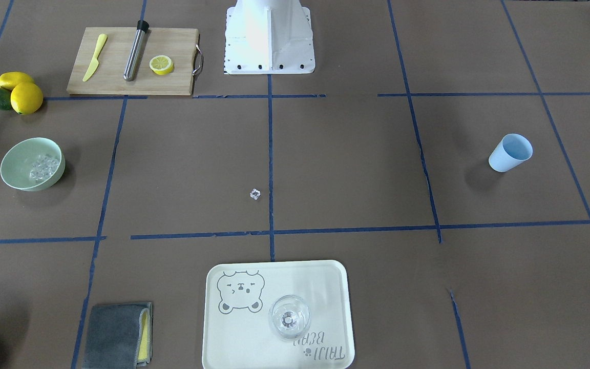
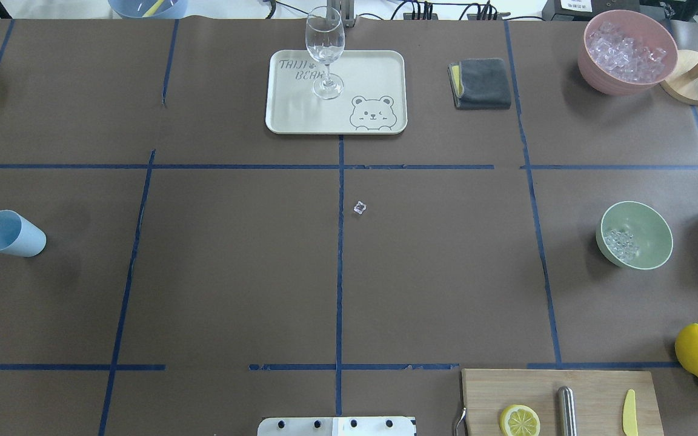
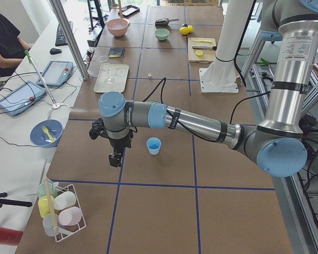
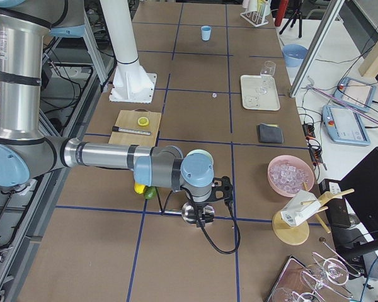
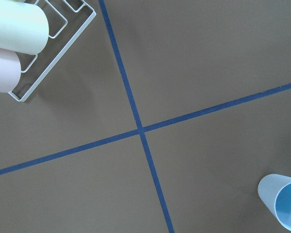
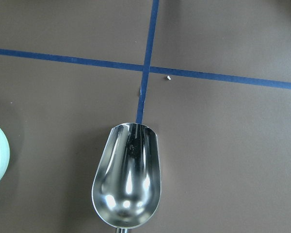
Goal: Pour ice into bowl
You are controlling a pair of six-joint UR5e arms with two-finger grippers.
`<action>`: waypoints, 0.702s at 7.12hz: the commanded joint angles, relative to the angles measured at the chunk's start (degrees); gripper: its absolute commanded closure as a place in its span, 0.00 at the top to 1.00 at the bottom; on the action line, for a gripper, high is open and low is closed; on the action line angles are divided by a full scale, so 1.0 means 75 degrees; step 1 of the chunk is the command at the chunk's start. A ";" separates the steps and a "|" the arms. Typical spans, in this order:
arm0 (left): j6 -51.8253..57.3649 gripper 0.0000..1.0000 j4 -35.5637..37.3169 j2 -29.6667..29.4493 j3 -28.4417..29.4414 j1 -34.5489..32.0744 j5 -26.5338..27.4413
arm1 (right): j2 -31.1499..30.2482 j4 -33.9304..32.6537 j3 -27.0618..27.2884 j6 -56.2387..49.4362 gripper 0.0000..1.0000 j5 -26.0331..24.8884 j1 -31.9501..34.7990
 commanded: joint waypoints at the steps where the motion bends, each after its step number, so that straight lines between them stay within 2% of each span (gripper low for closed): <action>1: -0.0009 1.00 -0.0047 0.0528 0.0122 -0.0053 0.0059 | 0.0271 0.0070 -0.0452 0.0180 1.00 0.0488 0.0011; 3: -0.0021 1.00 -0.0595 0.0636 0.0671 -0.0041 -0.0010 | 0.0260 0.0082 -0.0442 0.0181 1.00 0.0539 0.0011; 5: -0.0859 1.00 -0.0714 0.0624 0.0558 -0.0029 -0.0011 | 0.0236 0.0082 -0.0430 0.0181 1.00 0.0551 0.0011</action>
